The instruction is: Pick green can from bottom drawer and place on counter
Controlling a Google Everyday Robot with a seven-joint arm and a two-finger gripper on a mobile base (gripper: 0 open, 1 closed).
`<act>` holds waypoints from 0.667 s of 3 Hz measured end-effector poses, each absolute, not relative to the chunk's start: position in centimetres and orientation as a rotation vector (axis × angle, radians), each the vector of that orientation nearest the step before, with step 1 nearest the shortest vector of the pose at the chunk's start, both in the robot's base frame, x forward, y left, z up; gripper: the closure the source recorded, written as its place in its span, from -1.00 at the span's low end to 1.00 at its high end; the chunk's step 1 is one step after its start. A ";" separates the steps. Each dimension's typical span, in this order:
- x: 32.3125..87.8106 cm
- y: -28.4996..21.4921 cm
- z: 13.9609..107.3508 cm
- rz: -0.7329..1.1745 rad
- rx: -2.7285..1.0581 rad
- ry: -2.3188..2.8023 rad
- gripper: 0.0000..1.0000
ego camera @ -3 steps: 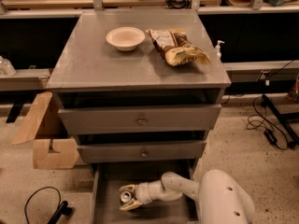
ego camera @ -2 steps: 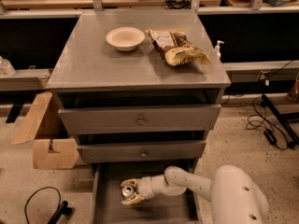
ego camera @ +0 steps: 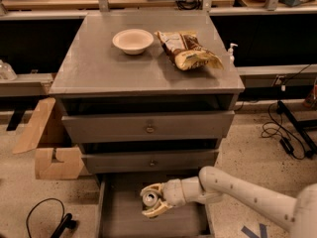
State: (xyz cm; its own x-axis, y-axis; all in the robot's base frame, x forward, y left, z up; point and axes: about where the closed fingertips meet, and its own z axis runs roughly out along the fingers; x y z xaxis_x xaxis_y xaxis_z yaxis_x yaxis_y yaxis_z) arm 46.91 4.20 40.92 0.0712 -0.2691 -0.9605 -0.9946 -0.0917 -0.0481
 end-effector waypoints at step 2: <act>45.5 -0.5 62.1 1.108 -1.420 1.289 1.00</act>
Offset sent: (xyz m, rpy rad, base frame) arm 0.0054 -0.0793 0.3534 0.0970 -0.0502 -0.0980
